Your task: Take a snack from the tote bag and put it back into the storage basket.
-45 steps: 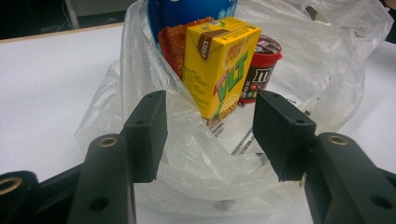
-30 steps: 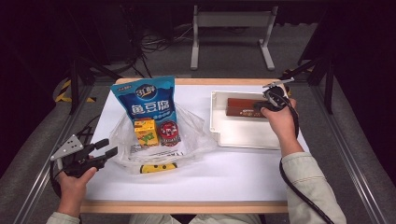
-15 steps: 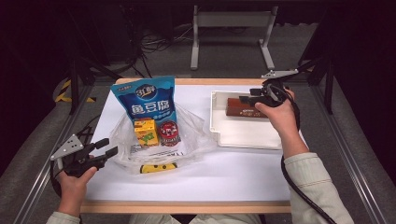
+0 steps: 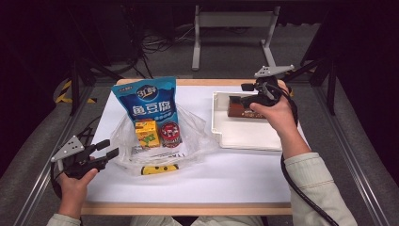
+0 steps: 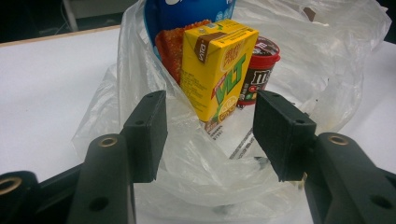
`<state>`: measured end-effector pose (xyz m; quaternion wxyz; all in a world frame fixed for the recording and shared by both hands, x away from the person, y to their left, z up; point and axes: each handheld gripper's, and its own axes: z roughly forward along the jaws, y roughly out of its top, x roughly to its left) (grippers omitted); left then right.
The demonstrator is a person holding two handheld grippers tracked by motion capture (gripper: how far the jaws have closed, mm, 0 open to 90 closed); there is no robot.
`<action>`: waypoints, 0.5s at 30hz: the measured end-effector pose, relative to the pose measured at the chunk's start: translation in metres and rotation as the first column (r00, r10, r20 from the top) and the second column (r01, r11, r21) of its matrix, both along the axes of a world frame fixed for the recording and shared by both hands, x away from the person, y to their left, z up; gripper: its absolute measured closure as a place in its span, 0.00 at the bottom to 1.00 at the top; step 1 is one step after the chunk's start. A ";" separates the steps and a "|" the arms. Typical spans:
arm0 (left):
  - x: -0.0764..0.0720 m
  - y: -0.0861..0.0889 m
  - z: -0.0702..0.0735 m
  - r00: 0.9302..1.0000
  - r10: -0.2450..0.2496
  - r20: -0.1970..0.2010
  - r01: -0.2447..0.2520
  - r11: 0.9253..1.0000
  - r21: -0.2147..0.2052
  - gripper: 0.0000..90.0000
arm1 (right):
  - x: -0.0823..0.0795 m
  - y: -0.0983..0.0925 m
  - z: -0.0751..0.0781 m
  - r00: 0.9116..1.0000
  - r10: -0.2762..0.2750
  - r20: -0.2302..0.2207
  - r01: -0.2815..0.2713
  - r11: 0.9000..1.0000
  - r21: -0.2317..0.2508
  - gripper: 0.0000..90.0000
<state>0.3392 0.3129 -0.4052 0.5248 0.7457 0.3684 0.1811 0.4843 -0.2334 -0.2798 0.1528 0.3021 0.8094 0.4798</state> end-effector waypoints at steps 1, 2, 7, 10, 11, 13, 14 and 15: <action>0.000 0.000 0.000 1.000 -0.001 0.001 0.001 1.000 0.001 0.51 | 0.000 0.002 0.001 1.000 0.013 0.003 -0.013 1.000 0.000 0.26; 0.000 0.000 0.000 1.000 0.000 0.001 0.000 1.000 0.000 0.51 | 0.000 0.004 0.003 1.000 0.020 0.005 -0.020 1.000 0.001 0.26; -0.001 0.000 0.000 1.000 0.000 0.002 0.000 1.000 -0.003 0.51 | 0.000 0.015 0.009 0.998 0.058 0.015 -0.058 0.998 -0.004 0.25; -0.003 0.000 0.000 1.000 0.002 -0.001 -0.002 1.000 0.005 0.51 | 0.002 0.023 0.013 0.996 0.085 0.020 -0.085 0.996 -0.007 0.24; -0.004 0.000 0.000 1.000 0.002 0.002 -0.002 1.000 0.003 0.51 | 0.002 0.026 0.015 0.995 0.094 0.021 -0.094 0.996 -0.007 0.24; -0.006 0.002 0.000 1.000 0.007 0.001 -0.007 1.000 0.004 0.51 | 0.004 0.033 0.018 0.993 0.117 0.023 -0.117 0.993 -0.004 0.23; -0.007 0.003 0.000 1.000 0.010 0.001 -0.010 1.000 0.007 0.51 | 0.005 0.036 0.019 0.992 0.126 0.024 -0.126 0.992 -0.006 0.23; -0.009 0.004 0.000 1.000 0.014 0.005 -0.014 1.000 0.002 0.51 | 0.005 0.039 0.019 0.990 0.136 0.025 -0.135 0.991 -0.008 0.23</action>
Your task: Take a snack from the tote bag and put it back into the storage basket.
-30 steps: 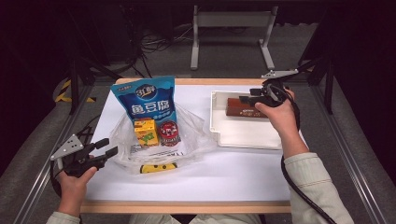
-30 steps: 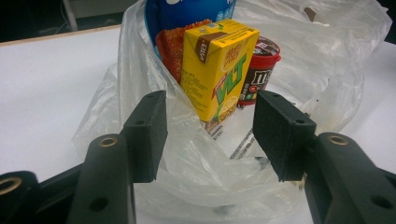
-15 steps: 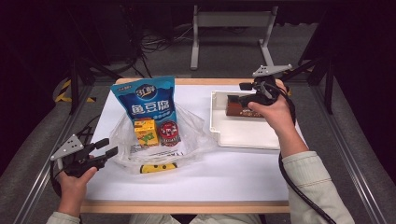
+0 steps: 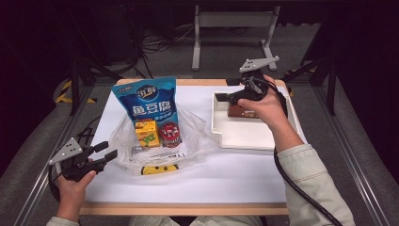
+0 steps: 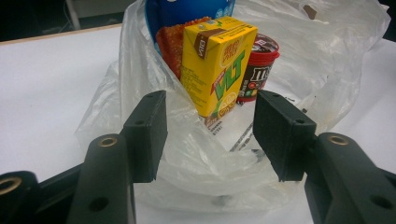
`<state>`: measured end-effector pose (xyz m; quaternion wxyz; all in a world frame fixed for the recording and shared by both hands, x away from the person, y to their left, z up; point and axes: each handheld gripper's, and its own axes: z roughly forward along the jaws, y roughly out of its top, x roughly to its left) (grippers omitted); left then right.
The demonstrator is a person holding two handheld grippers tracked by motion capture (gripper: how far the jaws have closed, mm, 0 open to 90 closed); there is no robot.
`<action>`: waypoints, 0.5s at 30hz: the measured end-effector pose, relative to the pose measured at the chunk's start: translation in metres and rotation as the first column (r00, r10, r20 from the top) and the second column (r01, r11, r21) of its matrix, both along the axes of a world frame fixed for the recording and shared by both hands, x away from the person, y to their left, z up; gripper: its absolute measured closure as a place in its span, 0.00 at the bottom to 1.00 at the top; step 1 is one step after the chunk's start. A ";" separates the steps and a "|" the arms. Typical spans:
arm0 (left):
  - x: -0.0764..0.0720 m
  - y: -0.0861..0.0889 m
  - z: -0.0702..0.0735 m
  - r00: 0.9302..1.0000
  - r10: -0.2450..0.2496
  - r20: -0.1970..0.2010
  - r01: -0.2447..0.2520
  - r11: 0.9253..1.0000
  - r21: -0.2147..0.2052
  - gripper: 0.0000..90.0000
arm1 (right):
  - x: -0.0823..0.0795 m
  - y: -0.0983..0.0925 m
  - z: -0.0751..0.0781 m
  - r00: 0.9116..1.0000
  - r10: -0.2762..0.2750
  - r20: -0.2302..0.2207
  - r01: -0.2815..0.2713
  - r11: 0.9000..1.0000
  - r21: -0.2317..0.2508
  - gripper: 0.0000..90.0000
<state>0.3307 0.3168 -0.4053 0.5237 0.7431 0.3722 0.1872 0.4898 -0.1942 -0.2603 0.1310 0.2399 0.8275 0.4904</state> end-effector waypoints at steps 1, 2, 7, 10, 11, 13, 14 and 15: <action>-0.001 0.001 0.000 1.000 0.003 -0.001 -0.003 1.000 -0.002 0.51 | 0.001 0.004 0.001 1.000 0.013 0.003 -0.013 1.000 -0.002 0.23; -0.002 0.001 0.000 1.000 0.004 -0.002 -0.004 1.000 -0.002 0.51 | 0.002 0.008 0.002 1.000 0.021 0.003 -0.021 1.000 -0.004 0.23; -0.005 0.002 0.000 1.000 0.004 -0.002 -0.004 1.000 0.002 0.50 | 0.006 0.019 0.004 0.998 0.055 0.008 -0.055 0.998 0.000 0.23; -0.006 0.004 -0.001 1.000 0.005 0.000 -0.005 1.000 -0.001 0.50 | 0.009 0.031 0.007 0.996 0.086 0.014 -0.086 0.996 0.003 0.23; -0.006 0.004 -0.001 1.000 0.006 0.000 -0.006 1.000 -0.002 0.50 | 0.010 0.033 0.007 0.996 0.090 0.016 -0.090 0.996 0.000 0.23; -0.006 0.004 -0.001 1.000 0.005 0.000 -0.005 1.000 -0.002 0.50 | 0.012 0.039 0.007 0.995 0.099 0.013 -0.099 0.995 -0.001 0.23; -0.006 0.004 -0.001 1.000 0.005 0.000 -0.005 1.000 -0.002 0.50 | 0.012 0.039 0.007 0.995 0.099 0.013 -0.099 0.995 -0.001 0.23; -0.006 0.004 -0.001 1.000 0.003 -0.002 -0.003 1.000 -0.003 0.50 | 0.012 0.041 0.007 0.995 0.103 0.015 -0.103 0.995 -0.002 0.23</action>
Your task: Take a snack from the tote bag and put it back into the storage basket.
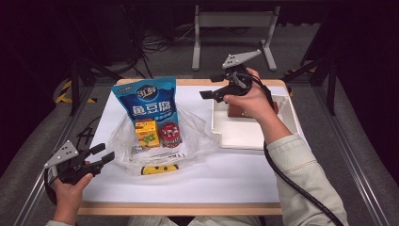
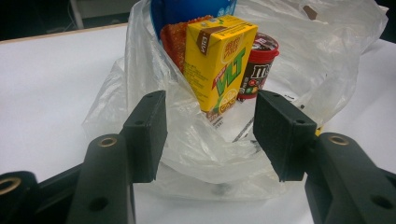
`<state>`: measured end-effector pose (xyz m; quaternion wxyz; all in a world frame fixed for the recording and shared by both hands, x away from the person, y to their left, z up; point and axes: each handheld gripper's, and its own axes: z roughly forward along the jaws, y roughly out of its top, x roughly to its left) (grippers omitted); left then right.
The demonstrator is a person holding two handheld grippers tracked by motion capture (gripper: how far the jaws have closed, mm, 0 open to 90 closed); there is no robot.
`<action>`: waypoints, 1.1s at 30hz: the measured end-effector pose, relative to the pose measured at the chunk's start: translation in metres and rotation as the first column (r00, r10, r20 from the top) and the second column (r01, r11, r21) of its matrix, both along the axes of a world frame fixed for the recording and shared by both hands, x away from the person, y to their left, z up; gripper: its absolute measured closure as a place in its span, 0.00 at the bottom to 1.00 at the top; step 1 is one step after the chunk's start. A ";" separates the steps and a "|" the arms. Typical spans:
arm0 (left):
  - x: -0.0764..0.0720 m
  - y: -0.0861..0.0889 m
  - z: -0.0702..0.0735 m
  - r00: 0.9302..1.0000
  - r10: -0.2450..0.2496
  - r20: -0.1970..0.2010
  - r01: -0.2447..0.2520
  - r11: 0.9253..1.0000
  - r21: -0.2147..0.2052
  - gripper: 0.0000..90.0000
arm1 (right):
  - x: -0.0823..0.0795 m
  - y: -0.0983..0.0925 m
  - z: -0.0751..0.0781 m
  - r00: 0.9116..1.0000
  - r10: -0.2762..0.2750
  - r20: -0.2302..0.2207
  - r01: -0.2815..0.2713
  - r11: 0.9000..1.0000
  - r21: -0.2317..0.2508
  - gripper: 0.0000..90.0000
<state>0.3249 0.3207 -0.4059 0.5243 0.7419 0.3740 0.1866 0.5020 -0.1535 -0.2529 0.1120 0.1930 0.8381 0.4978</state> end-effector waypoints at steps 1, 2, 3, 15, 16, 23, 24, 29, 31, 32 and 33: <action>0.000 0.000 0.000 1.000 -0.002 0.001 0.002 1.000 -0.001 0.50 | 0.001 0.005 0.000 1.000 0.007 0.007 -0.007 1.000 -0.001 0.23; 0.000 0.000 0.000 1.000 -0.002 0.001 0.002 1.000 -0.001 0.50 | 0.001 0.008 0.001 1.000 0.012 0.008 -0.012 1.000 0.000 0.23; 0.001 -0.001 0.000 1.000 -0.004 0.001 0.004 1.000 -0.001 0.50 | 0.002 0.011 0.001 1.000 0.016 0.010 -0.016 1.000 -0.002 0.23; 0.003 -0.002 0.000 1.000 -0.012 0.001 0.012 1.000 -0.006 0.50 | 0.009 0.038 -0.002 0.998 0.068 0.015 -0.068 0.998 -0.006 0.23; 0.004 -0.002 0.000 1.000 -0.015 0.003 0.015 1.000 -0.005 0.50 | 0.010 0.041 -0.003 0.997 0.073 0.015 -0.073 0.997 -0.007 0.23; 0.007 -0.003 0.000 1.000 -0.024 0.005 0.024 1.000 -0.008 0.50 | 0.018 0.059 -0.010 0.995 0.097 0.001 -0.097 0.995 0.006 0.23; 0.007 -0.003 0.000 1.000 -0.024 0.005 0.024 1.000 -0.008 0.50 | 0.018 0.059 -0.010 0.995 0.097 0.001 -0.097 0.995 0.006 0.23; 0.007 -0.004 0.000 1.000 -0.024 0.007 0.024 1.000 -0.011 0.50 | 0.026 0.071 -0.020 0.993 0.117 -0.012 -0.117 0.993 0.025 0.23; 0.007 -0.004 0.000 1.000 -0.025 0.008 0.025 1.000 -0.010 0.50 | 0.027 0.072 -0.022 0.993 0.121 -0.014 -0.120 0.992 0.028 0.23; 0.007 -0.004 0.000 1.000 -0.025 0.008 0.025 1.000 -0.011 0.50 | 0.031 0.075 -0.027 0.992 0.127 -0.016 -0.126 0.991 0.035 0.23; 0.007 -0.004 0.000 1.000 -0.025 0.008 0.025 1.000 -0.012 0.50 | 0.032 0.077 -0.029 0.992 0.128 -0.018 -0.127 0.991 0.037 0.23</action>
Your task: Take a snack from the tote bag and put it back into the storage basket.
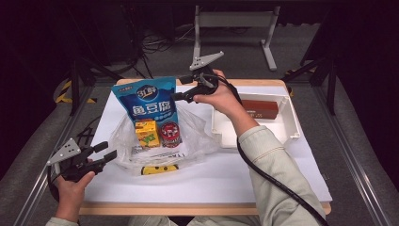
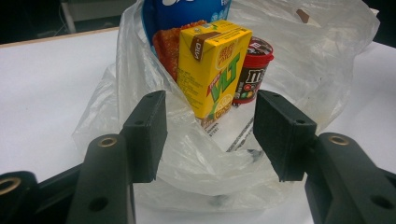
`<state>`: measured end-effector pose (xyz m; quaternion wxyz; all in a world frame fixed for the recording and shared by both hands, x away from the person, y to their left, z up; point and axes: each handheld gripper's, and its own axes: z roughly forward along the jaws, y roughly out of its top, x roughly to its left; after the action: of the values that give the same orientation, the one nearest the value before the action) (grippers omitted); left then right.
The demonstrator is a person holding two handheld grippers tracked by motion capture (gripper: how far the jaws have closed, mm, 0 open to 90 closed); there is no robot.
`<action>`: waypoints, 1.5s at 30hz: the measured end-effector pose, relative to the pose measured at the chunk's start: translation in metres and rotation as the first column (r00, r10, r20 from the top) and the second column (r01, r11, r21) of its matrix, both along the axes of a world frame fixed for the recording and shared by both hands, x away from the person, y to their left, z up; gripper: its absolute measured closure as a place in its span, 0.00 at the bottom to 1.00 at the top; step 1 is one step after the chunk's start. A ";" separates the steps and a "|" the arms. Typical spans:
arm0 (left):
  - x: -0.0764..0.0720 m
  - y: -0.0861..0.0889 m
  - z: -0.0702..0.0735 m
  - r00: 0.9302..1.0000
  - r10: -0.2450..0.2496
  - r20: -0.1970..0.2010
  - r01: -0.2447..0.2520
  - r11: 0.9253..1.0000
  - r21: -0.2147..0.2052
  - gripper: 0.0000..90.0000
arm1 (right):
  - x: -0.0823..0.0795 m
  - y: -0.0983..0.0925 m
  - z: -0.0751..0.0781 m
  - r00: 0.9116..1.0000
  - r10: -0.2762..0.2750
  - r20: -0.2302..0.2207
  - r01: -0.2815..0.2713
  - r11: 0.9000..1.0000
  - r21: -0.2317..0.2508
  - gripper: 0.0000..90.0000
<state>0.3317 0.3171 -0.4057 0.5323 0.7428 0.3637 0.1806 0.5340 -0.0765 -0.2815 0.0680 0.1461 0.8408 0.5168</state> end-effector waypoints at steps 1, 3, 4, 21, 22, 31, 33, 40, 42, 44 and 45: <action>0.000 0.000 0.000 1.000 0.000 -0.001 0.000 1.000 -0.001 0.50 | 0.001 0.002 -0.002 1.000 0.002 -0.001 -0.002 1.000 0.002 0.23; 0.001 0.000 0.000 1.000 0.000 -0.002 0.000 1.000 -0.001 0.50 | 0.004 0.006 -0.006 1.000 0.008 -0.001 -0.008 1.000 0.012 0.23; 0.001 0.000 -0.001 1.000 0.001 -0.003 -0.001 1.000 -0.002 0.50 | 0.005 0.007 -0.007 1.000 0.014 -0.001 -0.014 1.000 0.013 0.23; 0.000 0.001 0.000 1.000 -0.001 -0.003 0.001 1.000 -0.001 0.50 | 0.011 0.031 -0.030 0.998 0.051 0.031 -0.051 0.999 0.018 0.23; 0.000 0.001 0.000 1.000 -0.001 -0.003 0.001 1.000 -0.002 0.50 | 0.011 0.032 -0.031 0.998 0.049 0.028 -0.050 0.999 0.022 0.23; 0.000 0.002 0.000 1.000 -0.003 0.002 0.003 1.000 -0.001 0.50 | 0.015 0.040 -0.038 0.996 0.068 0.050 -0.069 0.997 0.020 0.26; 0.000 0.002 0.000 1.000 -0.003 0.001 0.004 1.000 -0.002 0.50 | 0.015 0.041 -0.040 0.996 0.068 0.049 -0.069 0.997 0.021 0.26; 0.000 0.002 0.000 1.000 -0.003 0.001 0.003 1.000 -0.003 0.50 | 0.016 0.049 -0.044 0.995 0.074 0.063 -0.075 0.997 0.015 0.28; 0.000 0.002 0.000 1.000 -0.004 0.002 0.004 1.000 -0.003 0.50 | 0.016 0.051 -0.045 0.995 0.082 0.065 -0.083 0.997 0.011 0.30; 0.000 0.002 0.000 1.000 -0.003 0.000 0.003 1.000 -0.003 0.50 | 0.016 0.054 -0.045 0.993 0.093 0.075 -0.094 0.995 0.019 0.31; 0.000 0.002 0.000 1.000 -0.003 0.000 0.003 1.000 -0.003 0.50 | 0.016 0.054 -0.045 0.993 0.093 0.075 -0.094 0.995 0.019 0.31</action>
<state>0.3315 0.3195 -0.4055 0.5338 0.7425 0.3628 0.1791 0.5496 -0.0226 -0.3270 0.0731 0.0881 0.8377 0.5339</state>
